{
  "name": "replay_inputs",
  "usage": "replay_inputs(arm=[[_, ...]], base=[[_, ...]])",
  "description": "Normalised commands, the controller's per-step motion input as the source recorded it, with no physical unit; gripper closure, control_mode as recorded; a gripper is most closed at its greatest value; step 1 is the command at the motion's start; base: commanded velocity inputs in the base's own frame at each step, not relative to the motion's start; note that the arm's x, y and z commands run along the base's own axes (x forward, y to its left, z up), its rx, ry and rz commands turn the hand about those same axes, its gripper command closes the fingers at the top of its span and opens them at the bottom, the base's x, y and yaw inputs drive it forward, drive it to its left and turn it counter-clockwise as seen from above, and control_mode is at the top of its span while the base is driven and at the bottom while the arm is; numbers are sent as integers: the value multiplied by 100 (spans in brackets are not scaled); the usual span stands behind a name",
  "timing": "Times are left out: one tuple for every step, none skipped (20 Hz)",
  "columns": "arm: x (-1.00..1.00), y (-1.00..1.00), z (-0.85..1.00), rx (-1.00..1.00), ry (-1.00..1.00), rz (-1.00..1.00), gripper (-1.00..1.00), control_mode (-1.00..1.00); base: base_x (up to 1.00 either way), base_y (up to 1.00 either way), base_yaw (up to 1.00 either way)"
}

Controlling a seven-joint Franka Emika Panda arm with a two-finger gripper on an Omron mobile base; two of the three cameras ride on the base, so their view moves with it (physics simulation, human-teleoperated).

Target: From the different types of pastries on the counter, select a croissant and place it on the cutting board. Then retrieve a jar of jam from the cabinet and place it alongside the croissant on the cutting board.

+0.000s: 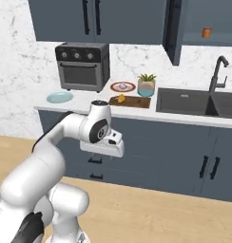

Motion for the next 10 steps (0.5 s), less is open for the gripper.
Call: replay_inputs(arm=[[0, 0, 0, 0, 0, 0, -100, 100], [0, 0, 0, 0, 0, 0, -100, 100], [0, 0, 0, 0, 0, 0, -100, 100], [0, 0, 0, 0, 0, 0, -100, 100], [0, 0, 0, 0, 0, 0, -100, 100], [0, 0, 0, 0, 0, 0, -100, 100], [0, 0, 0, 0, 0, 0, -100, 100], [0, 0, 0, 0, 0, 0, -100, 100], [0, 0, 0, 0, 0, 0, -100, 100], [0, 0, 0, 0, 0, 0, -100, 100]], base=[[1, -100, 1], [2, -100, 2], [2, -100, 4], [0, -100, 4], [0, -100, 5], [0, -100, 7], [11, -94, 7], [21, -86, 9], [23, -89, 13], [24, -82, 14]])
